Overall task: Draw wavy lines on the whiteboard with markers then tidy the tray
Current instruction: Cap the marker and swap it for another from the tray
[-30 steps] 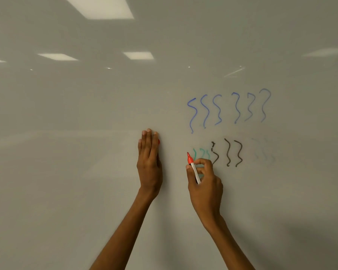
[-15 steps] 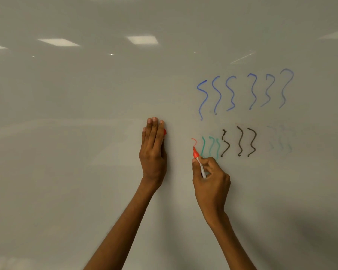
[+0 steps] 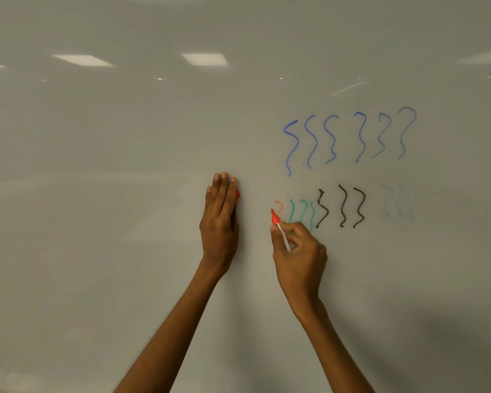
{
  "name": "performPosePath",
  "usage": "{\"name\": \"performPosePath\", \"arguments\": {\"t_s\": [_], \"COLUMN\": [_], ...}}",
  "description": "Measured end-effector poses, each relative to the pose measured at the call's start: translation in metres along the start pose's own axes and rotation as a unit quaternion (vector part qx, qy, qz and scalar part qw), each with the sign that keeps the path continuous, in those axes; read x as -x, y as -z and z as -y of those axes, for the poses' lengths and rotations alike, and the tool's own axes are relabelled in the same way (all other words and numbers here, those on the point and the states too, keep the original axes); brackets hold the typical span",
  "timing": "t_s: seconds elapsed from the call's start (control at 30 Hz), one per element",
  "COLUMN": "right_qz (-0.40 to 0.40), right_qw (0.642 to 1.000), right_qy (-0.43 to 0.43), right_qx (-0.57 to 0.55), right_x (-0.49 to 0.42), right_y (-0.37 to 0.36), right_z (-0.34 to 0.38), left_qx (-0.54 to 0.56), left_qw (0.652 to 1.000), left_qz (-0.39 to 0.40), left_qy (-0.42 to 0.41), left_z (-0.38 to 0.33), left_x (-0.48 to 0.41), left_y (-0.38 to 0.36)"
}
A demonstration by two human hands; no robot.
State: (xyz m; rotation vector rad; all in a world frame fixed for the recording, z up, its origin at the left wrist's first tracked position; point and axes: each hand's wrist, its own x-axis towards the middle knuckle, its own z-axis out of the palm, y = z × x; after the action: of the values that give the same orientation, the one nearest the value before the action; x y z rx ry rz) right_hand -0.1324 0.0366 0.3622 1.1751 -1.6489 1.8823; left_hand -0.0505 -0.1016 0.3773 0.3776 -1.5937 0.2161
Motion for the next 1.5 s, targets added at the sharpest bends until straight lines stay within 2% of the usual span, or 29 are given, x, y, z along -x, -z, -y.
{"name": "performPosePath", "arguments": {"t_s": [0.1, 0.2, 0.33, 0.47, 0.57, 0.87, 1.1, 1.23, 1.33, 1.5], "right_qz": [0.012, -0.012, 0.026, 0.004, 0.020, 0.020, -0.002, 0.027, 0.019, 0.088], "right_qw": [1.000, 1.000, 0.999, 0.998, 0.996, 1.000, 0.999, 0.999, 0.998, 0.992], "right_qy": [0.011, -0.015, -0.030, -0.064, -0.080, 0.001, -0.028, -0.028, -0.055, -0.089], "right_qx": [0.020, 0.004, 0.024, 0.027, 0.037, 0.022, 0.020, 0.030, 0.021, 0.023], "right_x": [-0.011, -0.006, 0.024, 0.041, 0.043, 0.002, 0.001, 0.019, 0.029, 0.047], "right_y": [-0.010, -0.011, -0.009, 0.001, 0.006, -0.015, -0.025, -0.023, -0.018, -0.010], "right_z": [0.009, 0.000, -0.016, -0.032, -0.032, 0.028, 0.018, 0.008, -0.004, -0.014], "left_qx": [-0.003, -0.006, -0.003, -0.003, 0.000, 0.011, 0.011, 0.015, 0.011, 0.033], "left_qw": [1.000, 1.000, 1.000, 1.000, 1.000, 1.000, 1.000, 1.000, 1.000, 0.998], "left_qz": [0.011, 0.015, 0.011, 0.004, -0.002, 0.013, 0.022, 0.016, 0.025, 0.049], "left_qy": [-0.006, -0.007, -0.006, -0.010, -0.012, -0.004, -0.007, -0.002, 0.001, 0.014], "left_z": [0.003, 0.003, 0.002, 0.003, 0.003, 0.002, 0.003, 0.003, 0.006, 0.006], "left_x": [0.001, 0.000, 0.000, 0.000, 0.000, 0.003, 0.003, 0.004, 0.004, 0.002], "left_y": [0.004, 0.006, 0.006, 0.005, 0.003, 0.004, 0.007, 0.006, 0.007, 0.014]}}
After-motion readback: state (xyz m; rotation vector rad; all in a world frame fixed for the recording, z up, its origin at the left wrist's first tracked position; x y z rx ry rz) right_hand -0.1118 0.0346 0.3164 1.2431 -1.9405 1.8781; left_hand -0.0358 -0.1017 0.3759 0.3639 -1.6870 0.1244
